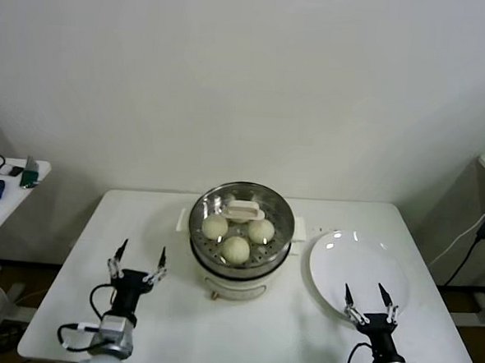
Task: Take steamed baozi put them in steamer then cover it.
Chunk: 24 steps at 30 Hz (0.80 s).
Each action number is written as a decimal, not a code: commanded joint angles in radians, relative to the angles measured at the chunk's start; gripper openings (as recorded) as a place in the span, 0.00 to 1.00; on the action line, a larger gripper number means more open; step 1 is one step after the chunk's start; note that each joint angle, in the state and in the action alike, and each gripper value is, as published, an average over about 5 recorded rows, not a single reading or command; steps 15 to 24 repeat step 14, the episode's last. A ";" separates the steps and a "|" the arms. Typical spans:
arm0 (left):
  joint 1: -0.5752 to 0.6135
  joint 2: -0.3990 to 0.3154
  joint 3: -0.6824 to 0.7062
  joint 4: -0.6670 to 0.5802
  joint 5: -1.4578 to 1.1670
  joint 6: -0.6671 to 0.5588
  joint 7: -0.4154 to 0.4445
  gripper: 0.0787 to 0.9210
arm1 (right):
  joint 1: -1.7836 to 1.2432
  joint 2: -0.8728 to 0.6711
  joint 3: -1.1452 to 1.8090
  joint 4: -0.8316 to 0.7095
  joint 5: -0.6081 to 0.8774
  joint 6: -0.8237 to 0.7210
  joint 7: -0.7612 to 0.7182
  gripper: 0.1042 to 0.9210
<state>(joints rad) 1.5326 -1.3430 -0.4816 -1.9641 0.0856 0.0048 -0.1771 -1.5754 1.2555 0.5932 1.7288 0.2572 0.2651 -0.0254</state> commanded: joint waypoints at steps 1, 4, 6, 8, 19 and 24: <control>0.071 0.005 -0.052 0.109 -0.215 -0.138 -0.015 0.88 | 0.000 -0.001 0.000 -0.018 -0.007 0.012 -0.005 0.88; 0.069 0.005 -0.043 0.111 -0.211 -0.134 -0.010 0.88 | -0.002 -0.004 0.001 -0.019 -0.005 0.014 -0.006 0.88; 0.069 0.005 -0.039 0.111 -0.206 -0.132 -0.007 0.88 | -0.002 -0.005 0.001 -0.020 -0.004 0.014 -0.006 0.88; 0.069 0.005 -0.038 0.110 -0.203 -0.131 -0.006 0.88 | -0.002 -0.005 0.001 -0.021 -0.003 0.015 -0.006 0.88; 0.068 0.004 -0.036 0.110 -0.198 -0.128 -0.002 0.88 | -0.001 -0.004 -0.001 -0.022 -0.003 0.014 -0.005 0.88; 0.068 0.004 -0.036 0.110 -0.198 -0.128 -0.002 0.88 | -0.001 -0.004 -0.001 -0.022 -0.003 0.014 -0.005 0.88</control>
